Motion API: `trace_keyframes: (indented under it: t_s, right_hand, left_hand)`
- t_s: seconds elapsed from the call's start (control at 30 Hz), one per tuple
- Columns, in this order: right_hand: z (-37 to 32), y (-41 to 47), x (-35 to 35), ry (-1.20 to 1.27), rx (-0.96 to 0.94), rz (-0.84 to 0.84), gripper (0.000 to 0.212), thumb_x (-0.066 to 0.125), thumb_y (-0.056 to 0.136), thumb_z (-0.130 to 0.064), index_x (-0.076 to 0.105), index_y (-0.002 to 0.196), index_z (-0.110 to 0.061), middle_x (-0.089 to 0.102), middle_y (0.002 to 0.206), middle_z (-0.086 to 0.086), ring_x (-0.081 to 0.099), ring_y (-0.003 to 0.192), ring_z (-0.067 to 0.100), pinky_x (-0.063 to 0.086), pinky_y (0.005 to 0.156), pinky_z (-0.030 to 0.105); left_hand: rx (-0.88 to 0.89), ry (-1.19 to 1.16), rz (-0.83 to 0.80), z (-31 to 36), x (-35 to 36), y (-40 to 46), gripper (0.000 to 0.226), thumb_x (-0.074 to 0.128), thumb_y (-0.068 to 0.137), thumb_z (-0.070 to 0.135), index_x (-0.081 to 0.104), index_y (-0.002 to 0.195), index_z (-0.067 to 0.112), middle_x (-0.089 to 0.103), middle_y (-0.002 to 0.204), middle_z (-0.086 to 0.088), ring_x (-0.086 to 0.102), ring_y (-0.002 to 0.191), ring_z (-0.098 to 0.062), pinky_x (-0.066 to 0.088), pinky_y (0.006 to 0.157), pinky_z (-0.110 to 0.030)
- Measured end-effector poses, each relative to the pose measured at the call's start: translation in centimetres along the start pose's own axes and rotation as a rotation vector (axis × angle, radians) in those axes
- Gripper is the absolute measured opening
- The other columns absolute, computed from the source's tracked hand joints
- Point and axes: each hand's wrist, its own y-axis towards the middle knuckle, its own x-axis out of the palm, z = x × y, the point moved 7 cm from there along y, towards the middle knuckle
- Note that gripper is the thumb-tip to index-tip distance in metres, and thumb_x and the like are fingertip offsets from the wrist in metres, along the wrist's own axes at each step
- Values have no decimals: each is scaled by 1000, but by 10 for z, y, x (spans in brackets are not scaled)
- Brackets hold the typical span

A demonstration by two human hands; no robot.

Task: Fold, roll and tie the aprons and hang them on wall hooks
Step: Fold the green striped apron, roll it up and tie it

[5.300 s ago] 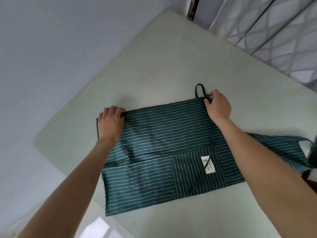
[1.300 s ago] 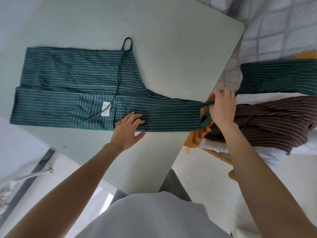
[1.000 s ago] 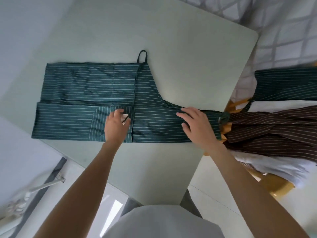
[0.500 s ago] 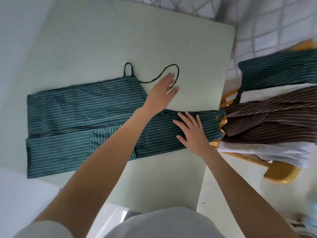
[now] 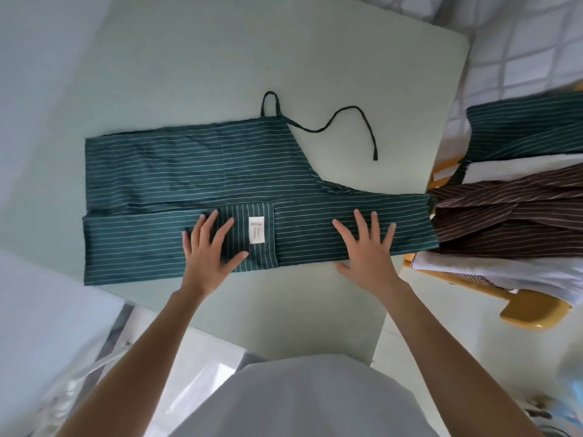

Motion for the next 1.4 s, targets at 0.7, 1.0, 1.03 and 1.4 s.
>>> trace_keyframes:
  t_s: [0.7, 1.0, 1.03, 1.4]
  right_hand:
    - [-140, 6, -34, 147, -392, 172, 9, 61, 89, -14, 56, 96, -10, 62, 71, 0, 56, 55, 14, 39, 47, 22]
    - [-106, 25, -53, 115, -212, 8, 11, 52, 93, -17, 55, 104, -15, 61, 73, -3, 57, 60, 15, 38, 52, 25]
    - [-102, 32, -66, 164, -173, 43, 10, 51, 94, -19, 52, 103, -15, 58, 65, -4, 53, 52, 13, 36, 46, 26]
    - [-88, 182, -125, 189, -76, 157, 22, 48, 97, -26, 63, 106, -12, 64, 102, 8, 60, 90, 24, 40, 69, 30]
  left_hand:
    - [-122, -281, 108, -131, -79, -62, 29, 63, 84, 3, 63, 109, 17, 69, 104, 2, 65, 88, -20, 51, 78, -31]
    - [-104, -510, -118, -144, -103, -64, 14, 69, 84, 21, 67, 87, 34, 66, 84, 22, 62, 76, -2, 43, 67, -16]
    - [-89, -487, -26, -146, -115, -59, 11, 69, 83, 22, 70, 90, 31, 63, 83, 30, 62, 75, -2, 44, 67, -16]
    - [-266, -90, 146, -172, -140, 78, 21, 50, 95, 33, 56, 110, 19, 70, 97, -5, 63, 78, -29, 48, 68, -34]
